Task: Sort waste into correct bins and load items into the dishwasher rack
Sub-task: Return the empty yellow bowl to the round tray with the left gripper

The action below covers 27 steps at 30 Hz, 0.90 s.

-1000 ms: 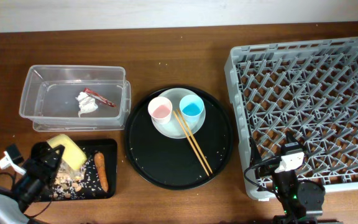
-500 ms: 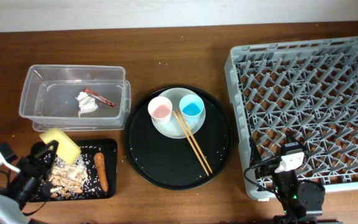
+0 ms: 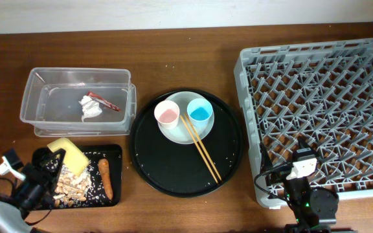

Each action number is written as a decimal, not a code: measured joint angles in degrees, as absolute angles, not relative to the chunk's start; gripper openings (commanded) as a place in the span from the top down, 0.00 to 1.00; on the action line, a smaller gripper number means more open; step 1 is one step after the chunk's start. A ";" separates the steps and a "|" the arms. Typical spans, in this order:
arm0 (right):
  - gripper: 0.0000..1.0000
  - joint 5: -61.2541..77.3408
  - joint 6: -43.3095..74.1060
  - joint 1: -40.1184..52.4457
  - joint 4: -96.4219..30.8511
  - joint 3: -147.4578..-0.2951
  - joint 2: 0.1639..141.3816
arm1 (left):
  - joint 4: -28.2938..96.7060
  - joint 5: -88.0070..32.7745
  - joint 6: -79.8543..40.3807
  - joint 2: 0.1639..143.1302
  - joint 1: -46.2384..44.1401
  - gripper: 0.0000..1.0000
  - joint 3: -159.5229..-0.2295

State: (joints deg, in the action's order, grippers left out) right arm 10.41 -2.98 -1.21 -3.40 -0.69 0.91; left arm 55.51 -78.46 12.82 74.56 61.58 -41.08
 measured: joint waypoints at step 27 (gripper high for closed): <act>0.02 10.41 -2.96 -1.21 -3.40 -0.69 0.84 | 34.41 -3.03 -28.93 78.06 -34.92 1.00 -48.56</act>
